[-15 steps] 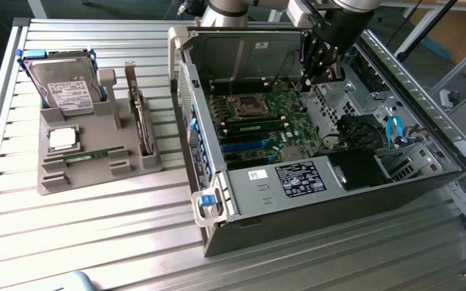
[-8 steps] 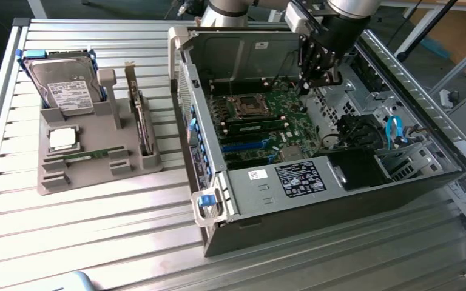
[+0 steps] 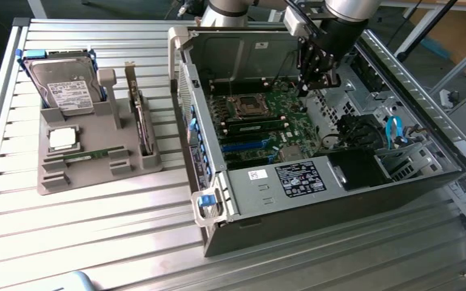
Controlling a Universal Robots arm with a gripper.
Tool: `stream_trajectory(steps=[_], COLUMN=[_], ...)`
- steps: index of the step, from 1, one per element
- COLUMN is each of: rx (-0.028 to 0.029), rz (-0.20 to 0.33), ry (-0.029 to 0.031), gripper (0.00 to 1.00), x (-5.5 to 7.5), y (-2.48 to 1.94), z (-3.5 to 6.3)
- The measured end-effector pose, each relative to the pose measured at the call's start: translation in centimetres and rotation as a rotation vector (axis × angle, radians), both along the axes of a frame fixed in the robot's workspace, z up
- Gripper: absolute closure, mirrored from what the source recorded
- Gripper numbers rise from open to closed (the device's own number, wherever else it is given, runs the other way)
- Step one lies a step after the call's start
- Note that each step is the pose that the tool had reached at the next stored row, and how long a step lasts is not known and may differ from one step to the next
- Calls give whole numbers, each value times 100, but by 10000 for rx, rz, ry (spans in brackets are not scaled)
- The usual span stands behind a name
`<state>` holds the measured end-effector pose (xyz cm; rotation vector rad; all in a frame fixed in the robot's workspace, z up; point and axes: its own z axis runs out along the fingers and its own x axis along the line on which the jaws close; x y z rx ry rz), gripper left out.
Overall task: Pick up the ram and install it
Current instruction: 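Press down the ram until it locks into place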
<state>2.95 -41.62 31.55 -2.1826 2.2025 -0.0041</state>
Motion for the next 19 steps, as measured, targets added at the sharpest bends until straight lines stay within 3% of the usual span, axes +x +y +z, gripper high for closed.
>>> stream_trajectory(steps=[12,19], rx=[1,-1], rz=[0,0], ry=[0,0], gripper=[90,90], x=[0,0], y=[0,0], z=[-49,-163])
